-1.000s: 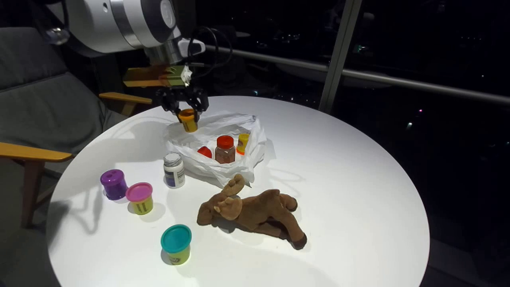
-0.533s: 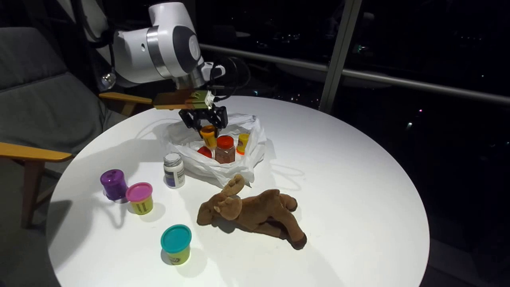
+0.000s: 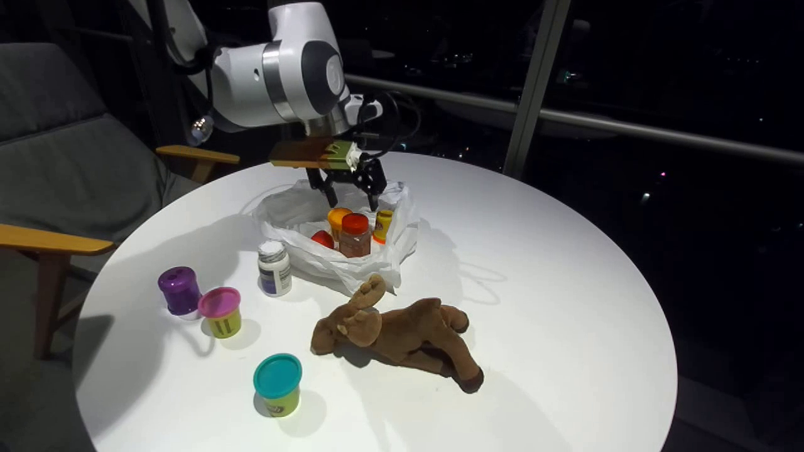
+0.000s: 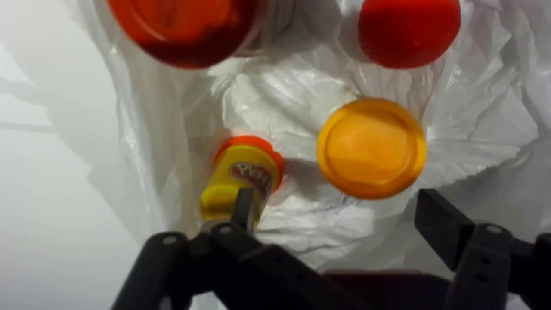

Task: Put all the objects on the table in the white plastic bag

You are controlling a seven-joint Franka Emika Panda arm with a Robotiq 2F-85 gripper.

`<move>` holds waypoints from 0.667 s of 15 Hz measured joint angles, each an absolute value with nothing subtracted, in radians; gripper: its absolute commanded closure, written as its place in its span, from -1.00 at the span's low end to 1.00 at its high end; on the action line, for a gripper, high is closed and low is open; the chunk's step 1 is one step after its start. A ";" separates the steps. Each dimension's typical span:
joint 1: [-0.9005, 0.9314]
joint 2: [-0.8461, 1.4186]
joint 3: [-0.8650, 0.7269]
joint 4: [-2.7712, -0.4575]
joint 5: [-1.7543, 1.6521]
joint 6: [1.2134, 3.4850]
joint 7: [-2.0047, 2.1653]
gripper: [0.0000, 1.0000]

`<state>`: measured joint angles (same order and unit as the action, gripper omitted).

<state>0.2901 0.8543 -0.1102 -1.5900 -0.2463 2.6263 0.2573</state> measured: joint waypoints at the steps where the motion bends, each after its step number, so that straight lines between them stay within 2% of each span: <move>1: 0.285 0.830 -0.110 -1.597 -0.231 2.621 0.261 -1.00; 5: 0.276 0.653 -0.108 -1.696 -0.177 2.549 0.293 -1.00; 10: 0.294 0.396 -0.063 -1.941 -0.170 2.471 0.403 -1.00</move>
